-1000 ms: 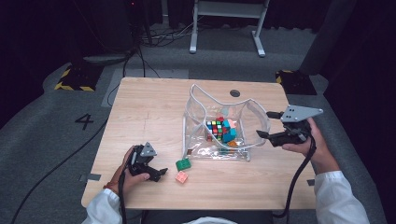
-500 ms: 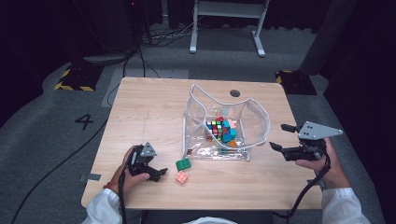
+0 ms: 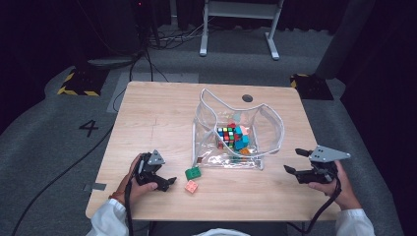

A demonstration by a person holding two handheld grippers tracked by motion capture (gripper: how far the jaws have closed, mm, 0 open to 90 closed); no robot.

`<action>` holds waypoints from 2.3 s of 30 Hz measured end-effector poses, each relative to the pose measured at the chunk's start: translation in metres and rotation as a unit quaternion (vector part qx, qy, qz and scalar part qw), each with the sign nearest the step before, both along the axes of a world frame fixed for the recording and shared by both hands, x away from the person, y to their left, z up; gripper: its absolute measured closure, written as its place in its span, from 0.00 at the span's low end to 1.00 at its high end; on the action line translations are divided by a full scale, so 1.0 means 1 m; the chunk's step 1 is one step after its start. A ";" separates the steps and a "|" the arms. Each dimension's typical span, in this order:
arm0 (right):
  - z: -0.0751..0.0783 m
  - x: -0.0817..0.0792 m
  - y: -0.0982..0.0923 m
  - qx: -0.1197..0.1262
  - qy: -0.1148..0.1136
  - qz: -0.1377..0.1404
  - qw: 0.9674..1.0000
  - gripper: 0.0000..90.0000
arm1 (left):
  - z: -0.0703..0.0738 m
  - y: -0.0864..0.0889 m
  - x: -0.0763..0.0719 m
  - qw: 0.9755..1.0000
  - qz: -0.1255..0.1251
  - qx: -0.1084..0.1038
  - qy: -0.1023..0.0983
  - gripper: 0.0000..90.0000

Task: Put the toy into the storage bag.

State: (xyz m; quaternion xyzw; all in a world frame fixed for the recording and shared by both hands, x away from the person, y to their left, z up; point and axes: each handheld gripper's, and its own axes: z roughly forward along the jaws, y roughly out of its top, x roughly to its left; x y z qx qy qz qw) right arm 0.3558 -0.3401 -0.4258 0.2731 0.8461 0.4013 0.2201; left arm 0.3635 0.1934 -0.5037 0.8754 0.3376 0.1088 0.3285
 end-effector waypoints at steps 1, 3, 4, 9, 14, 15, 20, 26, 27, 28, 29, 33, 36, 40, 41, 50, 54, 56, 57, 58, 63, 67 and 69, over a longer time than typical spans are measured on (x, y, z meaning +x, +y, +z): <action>0.000 0.000 0.000 0.000 0.000 0.000 1.000 0.26 | 0.000 0.000 0.000 1.000 0.000 0.000 0.000 0.00; -0.008 -0.001 0.004 0.006 0.014 0.006 1.000 0.26 | 0.000 0.000 0.000 1.000 -0.001 0.000 0.002 0.00; -0.016 -0.001 0.010 0.004 0.021 0.017 1.000 0.27 | 0.000 0.000 0.000 1.000 0.001 0.001 0.000 0.00; -0.037 -0.002 0.030 0.006 0.047 0.048 0.998 0.27 | 0.000 0.000 0.000 1.000 0.001 0.001 0.000 0.00; -0.050 -0.006 0.051 0.007 0.059 0.088 0.994 0.27 | 0.000 0.000 0.000 1.000 0.001 0.001 0.000 0.00; -0.050 -0.006 0.051 0.007 0.059 0.088 0.994 0.27 | 0.000 0.000 0.000 1.000 0.001 0.001 0.000 0.00; -0.060 -0.007 0.080 0.016 0.078 0.116 0.990 0.28 | 0.000 0.000 0.000 1.000 0.001 0.000 0.000 0.00; -0.068 -0.009 0.116 -0.004 0.098 0.144 0.985 0.29 | 0.000 0.000 0.000 1.000 0.001 0.001 0.000 0.00; -0.070 -0.009 0.124 -0.004 0.093 0.155 0.984 0.29 | 0.000 0.000 0.000 1.000 0.001 0.001 0.000 0.00; -0.073 -0.010 0.137 -0.006 0.086 0.174 0.981 0.29 | 0.000 0.000 0.000 1.000 0.001 0.001 0.000 0.00; -0.073 -0.010 0.137 -0.006 0.086 0.174 0.981 0.29 | 0.000 0.000 0.000 1.000 0.001 0.001 0.000 0.00; -0.078 -0.017 0.156 -0.007 0.085 0.191 0.978 0.30 | 0.000 0.000 0.000 1.000 0.001 0.001 0.001 0.00; -0.078 -0.018 0.174 -0.009 0.097 0.187 0.977 0.29 | 0.000 0.000 0.000 1.000 0.001 0.001 0.001 0.00; -0.079 -0.018 0.202 -0.012 0.082 0.220 0.972 0.29 | 0.000 0.000 0.000 1.000 0.001 0.001 0.000 0.00; -0.079 -0.019 0.210 -0.011 0.082 0.228 0.970 0.28 | 0.000 0.000 0.000 1.000 0.001 0.001 0.000 0.00; -0.079 -0.022 0.262 -0.020 0.094 0.234 0.968 0.26 | 0.000 0.000 0.000 1.000 0.000 0.000 0.001 0.00; -0.079 -0.018 0.274 -0.018 0.085 0.236 0.968 0.26 | 0.000 0.000 0.000 1.000 0.000 0.000 0.000 0.00; -0.079 -0.018 0.278 -0.018 0.082 0.233 0.969 0.28 | 0.000 0.000 0.000 1.000 0.000 0.001 0.000 0.00; -0.079 -0.018 0.280 -0.018 0.083 0.230 0.970 0.29 | 0.000 0.000 0.000 1.000 0.001 0.001 -0.001 0.00; -0.079 -0.017 0.282 -0.015 0.081 0.228 0.970 0.33 | 0.000 0.000 0.000 1.000 0.001 -0.001 0.000 0.00; -0.078 -0.018 0.284 -0.008 0.078 0.215 0.973 0.54 | 0.000 0.000 0.000 1.000 0.001 -0.001 0.000 0.00; -0.078 -0.021 0.284 0.005 0.086 0.204 0.975 0.62 | 0.000 0.000 0.000 1.000 0.001 -0.001 0.000 0.00; -0.078 -0.020 0.282 0.001 0.077 0.214 0.974 0.65 | 0.000 0.000 0.000 1.000 0.001 -0.001 0.000 0.00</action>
